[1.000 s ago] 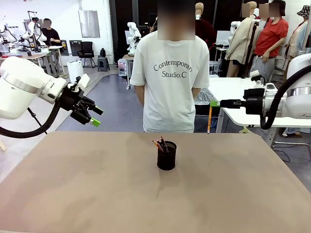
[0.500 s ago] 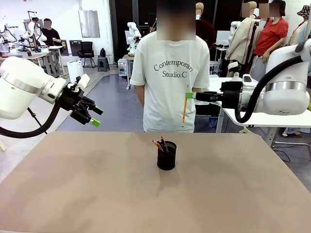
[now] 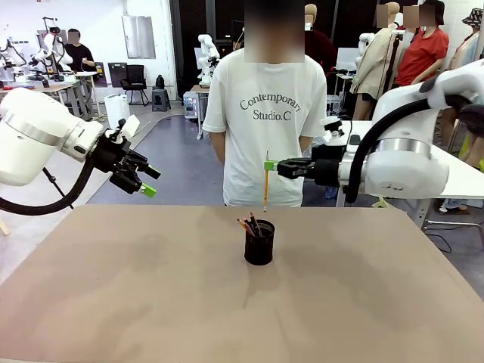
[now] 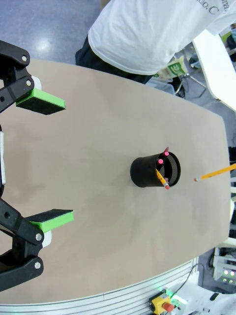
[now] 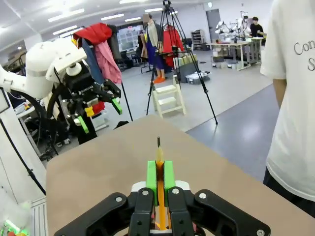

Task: Place the pens into the pen holder.
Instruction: Pick up a writing instrument from the table and place it into the Pen holder.

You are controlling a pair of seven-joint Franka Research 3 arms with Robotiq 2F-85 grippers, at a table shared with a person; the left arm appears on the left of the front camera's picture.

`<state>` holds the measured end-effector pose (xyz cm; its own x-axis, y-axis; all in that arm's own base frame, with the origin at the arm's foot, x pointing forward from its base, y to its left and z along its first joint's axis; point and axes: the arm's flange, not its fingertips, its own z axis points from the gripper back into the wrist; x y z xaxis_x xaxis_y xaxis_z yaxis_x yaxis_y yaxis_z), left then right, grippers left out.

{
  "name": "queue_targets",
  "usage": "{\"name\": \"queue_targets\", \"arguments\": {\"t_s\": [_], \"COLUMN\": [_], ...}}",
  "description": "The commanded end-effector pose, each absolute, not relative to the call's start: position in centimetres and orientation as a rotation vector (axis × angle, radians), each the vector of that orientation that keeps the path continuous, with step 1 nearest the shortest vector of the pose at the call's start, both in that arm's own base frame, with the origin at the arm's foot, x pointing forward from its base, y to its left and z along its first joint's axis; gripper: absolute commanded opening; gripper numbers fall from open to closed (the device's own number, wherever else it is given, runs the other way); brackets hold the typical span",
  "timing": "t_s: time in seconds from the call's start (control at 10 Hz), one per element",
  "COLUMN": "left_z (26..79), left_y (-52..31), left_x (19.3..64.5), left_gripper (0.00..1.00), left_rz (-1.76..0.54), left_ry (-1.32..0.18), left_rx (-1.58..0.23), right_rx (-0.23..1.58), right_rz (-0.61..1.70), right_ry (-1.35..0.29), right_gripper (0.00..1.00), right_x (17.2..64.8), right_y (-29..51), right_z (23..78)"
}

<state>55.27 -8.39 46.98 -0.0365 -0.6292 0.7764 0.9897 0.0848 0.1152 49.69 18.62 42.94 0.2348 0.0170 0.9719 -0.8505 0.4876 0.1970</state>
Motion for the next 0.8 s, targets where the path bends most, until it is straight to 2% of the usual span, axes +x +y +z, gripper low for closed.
{"name": "queue_targets", "arguments": {"t_s": [0.0, 0.2, 0.7], "left_z": [47.2, 47.2, 47.2], "left_y": [-8.2, -8.2, -8.2], "left_x": [55.1, 55.1, 55.1], "left_gripper": [1.0, 1.0, 1.0], "left_rz": [-1.426, -1.426, -1.426], "left_ry": [-0.805, -0.805, -0.805], "left_rx": [-0.589, -0.589, -0.589], "right_rx": [0.821, 0.806, 0.839], "right_rz": [0.74, 0.736, 0.751], "right_ry": [-1.24, -1.184, -1.179], "right_gripper": [0.0, 0.0, 0.0], "right_x": [51.0, 51.1, 50.6], "right_y": [20.8, 21.0, 20.2], "right_z": [42.0, 41.2, 41.4]}}
